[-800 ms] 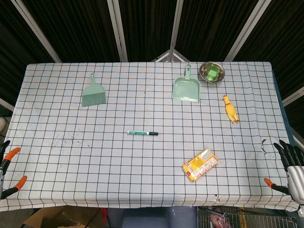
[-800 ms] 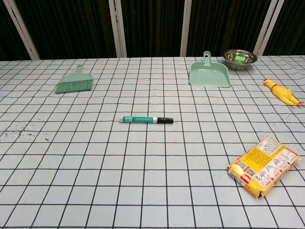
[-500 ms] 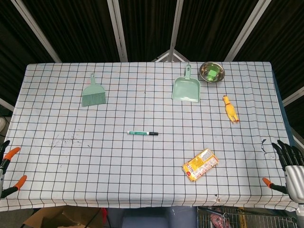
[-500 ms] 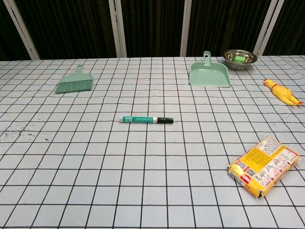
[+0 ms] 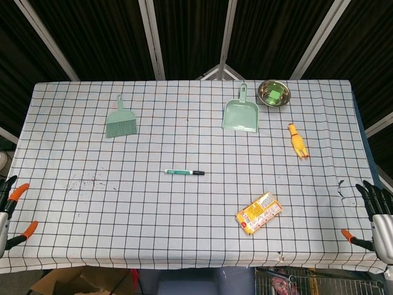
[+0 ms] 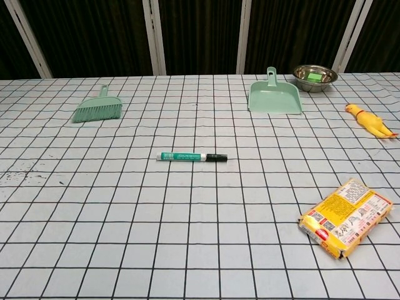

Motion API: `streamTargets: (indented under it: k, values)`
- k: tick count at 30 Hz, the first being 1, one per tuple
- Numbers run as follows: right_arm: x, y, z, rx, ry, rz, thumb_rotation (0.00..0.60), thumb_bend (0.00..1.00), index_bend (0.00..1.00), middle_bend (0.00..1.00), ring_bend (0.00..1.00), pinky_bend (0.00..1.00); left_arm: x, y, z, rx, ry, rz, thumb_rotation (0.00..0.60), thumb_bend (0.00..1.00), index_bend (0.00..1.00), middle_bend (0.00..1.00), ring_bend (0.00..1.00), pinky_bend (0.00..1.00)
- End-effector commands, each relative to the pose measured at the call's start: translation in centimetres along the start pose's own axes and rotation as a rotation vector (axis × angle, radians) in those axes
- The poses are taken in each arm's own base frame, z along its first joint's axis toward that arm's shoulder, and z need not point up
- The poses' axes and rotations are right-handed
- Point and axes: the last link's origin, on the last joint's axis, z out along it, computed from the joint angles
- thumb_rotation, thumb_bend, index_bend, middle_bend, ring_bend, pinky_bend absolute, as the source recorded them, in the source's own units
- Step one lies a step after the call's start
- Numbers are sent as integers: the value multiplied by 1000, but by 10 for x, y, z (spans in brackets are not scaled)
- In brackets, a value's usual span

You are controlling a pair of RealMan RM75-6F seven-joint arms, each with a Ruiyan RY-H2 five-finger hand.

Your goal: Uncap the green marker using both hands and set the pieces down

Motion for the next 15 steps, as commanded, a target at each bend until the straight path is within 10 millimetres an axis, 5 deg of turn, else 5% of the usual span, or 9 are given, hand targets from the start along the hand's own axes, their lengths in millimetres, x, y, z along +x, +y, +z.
streamTargets:
  k: [1,9,15]
  values:
    - [0,3,1,-5,-8,-1,600,74,72,0,0,0,-1,-1,5,2,-20,1,600,337,168,19,0,0]
    - [5,1,10,5,-39,9,600,74,73,0,0,0,-5,4,48,13,-64,42,600,337,156,19,0,0]
    - [5,7,17,-33,-44,28,600,73,73,0,0,0,-4,26,101,11,-105,113,600,336,155,19,0,0]
